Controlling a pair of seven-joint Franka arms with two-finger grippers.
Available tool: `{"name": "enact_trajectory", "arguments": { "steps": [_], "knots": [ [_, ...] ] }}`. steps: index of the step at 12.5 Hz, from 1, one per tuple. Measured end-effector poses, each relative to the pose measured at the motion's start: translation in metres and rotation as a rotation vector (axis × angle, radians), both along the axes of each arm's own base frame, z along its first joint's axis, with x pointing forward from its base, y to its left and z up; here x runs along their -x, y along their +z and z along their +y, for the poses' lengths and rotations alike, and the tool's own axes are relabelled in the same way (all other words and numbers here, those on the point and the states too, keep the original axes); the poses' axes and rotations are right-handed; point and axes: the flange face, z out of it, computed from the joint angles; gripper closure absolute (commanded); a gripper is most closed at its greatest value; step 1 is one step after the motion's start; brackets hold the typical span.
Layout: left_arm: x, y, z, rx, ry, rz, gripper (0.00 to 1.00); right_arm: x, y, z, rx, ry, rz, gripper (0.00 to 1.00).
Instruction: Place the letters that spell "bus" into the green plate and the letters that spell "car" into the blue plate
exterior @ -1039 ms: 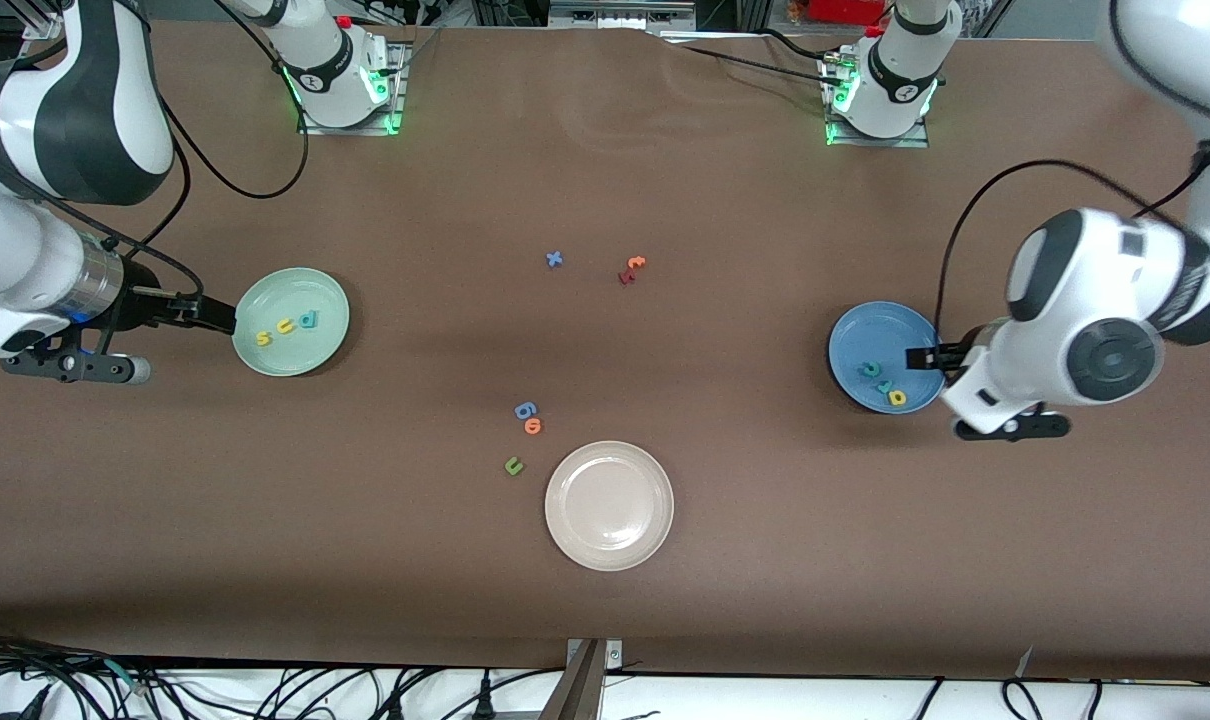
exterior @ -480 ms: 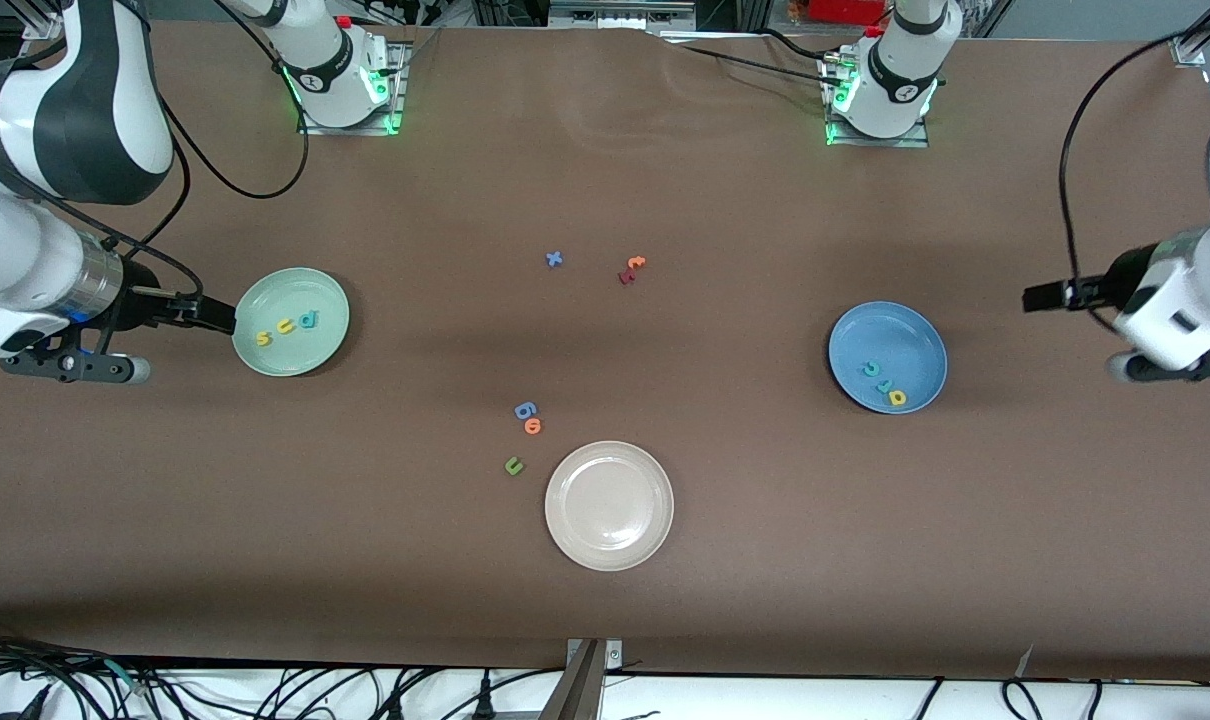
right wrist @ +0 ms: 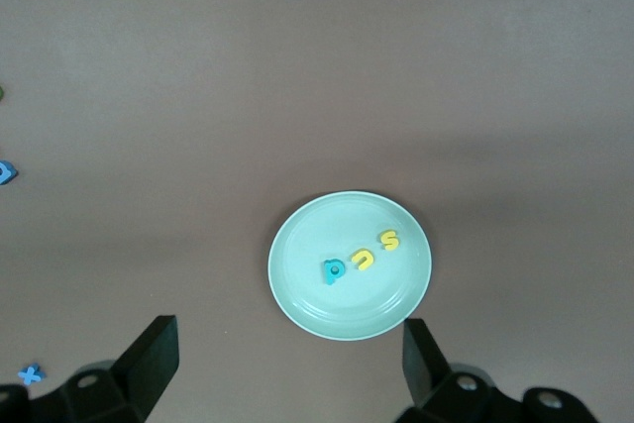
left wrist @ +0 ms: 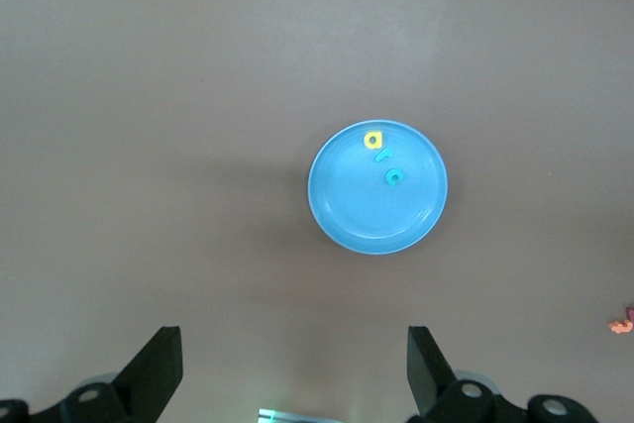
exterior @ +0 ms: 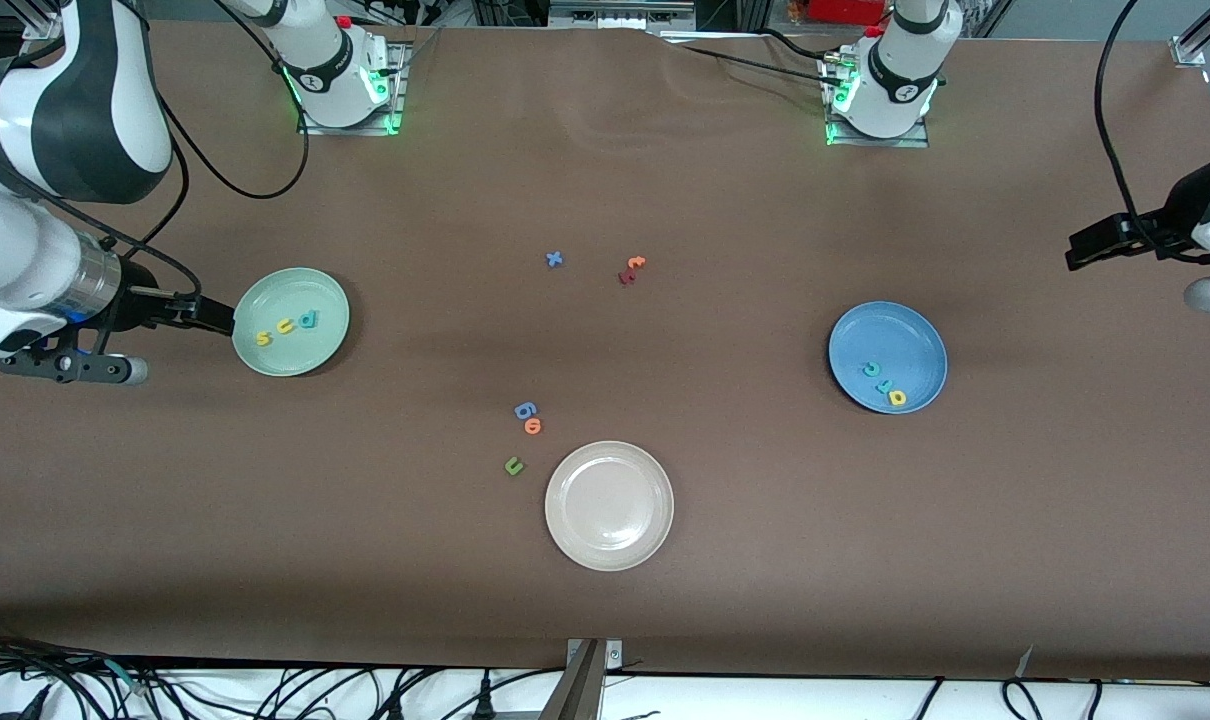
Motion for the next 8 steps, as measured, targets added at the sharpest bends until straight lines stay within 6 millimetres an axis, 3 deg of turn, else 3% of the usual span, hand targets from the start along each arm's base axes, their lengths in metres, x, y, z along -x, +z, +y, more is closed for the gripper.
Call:
{"name": "enact_trajectory", "arguments": {
  "steps": [2, 8],
  "knots": [
    [-0.001, -0.0053, -0.0084, 0.0, -0.014, 0.003, 0.0, -0.0001, 0.0001, 0.0, 0.0, 0.0, -0.001, 0.0],
    [-0.0011, -0.0065, -0.0048, -0.001, -0.007, 0.004, 0.0, -0.0026, 0.007, -0.0005, -0.003, -0.002, -0.021, 0.0]
  ]
}}
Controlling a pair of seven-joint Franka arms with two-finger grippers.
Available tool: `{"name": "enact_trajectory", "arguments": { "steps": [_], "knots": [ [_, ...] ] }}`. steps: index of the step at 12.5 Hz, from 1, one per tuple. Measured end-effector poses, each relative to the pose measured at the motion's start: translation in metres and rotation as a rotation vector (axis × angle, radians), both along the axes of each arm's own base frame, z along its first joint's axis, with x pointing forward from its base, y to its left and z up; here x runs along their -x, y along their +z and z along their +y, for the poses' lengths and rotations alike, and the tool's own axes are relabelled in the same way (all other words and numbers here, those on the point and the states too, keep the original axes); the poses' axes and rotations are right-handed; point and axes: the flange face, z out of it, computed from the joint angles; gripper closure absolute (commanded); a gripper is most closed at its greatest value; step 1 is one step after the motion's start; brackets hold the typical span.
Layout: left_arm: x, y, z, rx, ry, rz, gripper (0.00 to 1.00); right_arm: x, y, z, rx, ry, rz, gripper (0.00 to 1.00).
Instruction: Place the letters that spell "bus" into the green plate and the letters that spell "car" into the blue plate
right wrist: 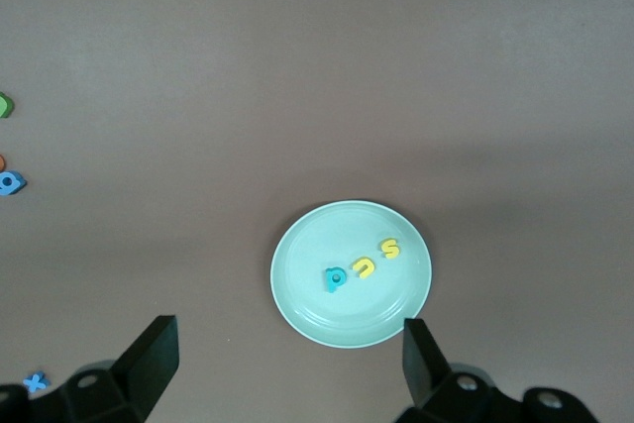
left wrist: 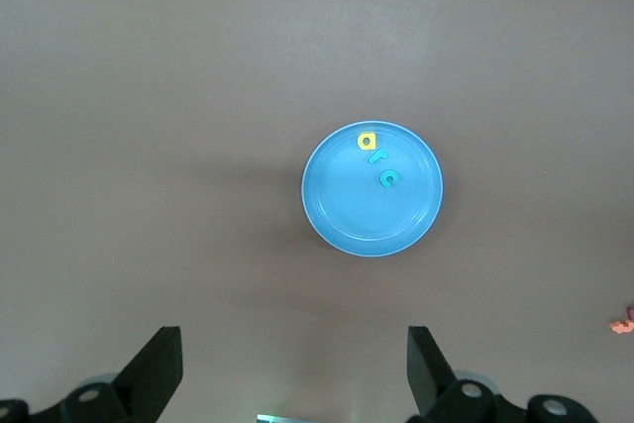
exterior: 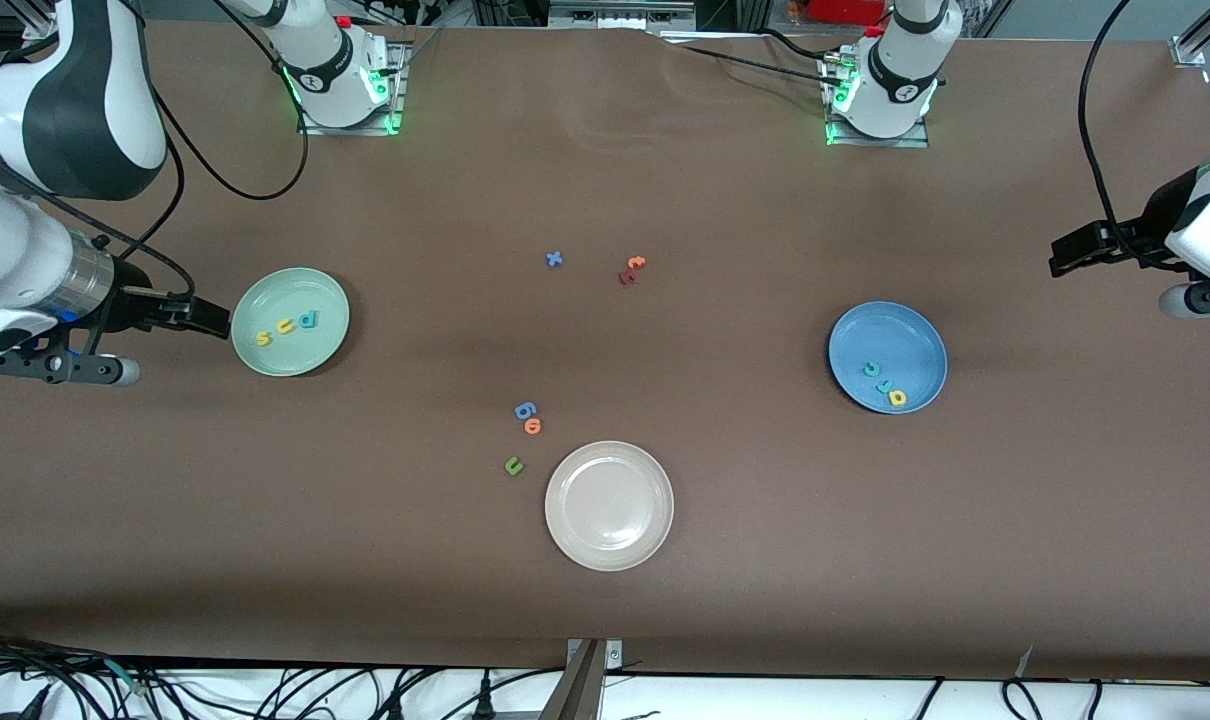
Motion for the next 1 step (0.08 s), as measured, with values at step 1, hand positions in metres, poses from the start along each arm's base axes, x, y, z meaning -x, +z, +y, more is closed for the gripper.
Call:
{"name": "enact_trajectory", "arguments": {
  "steps": [1],
  "knots": [
    [0.0, 0.0, -0.0001, 0.0, 0.0, 0.0, 0.0, 0.0, 0.0, -0.0001, 0.0, 0.0, 0.0, 0.0]
  ]
}}
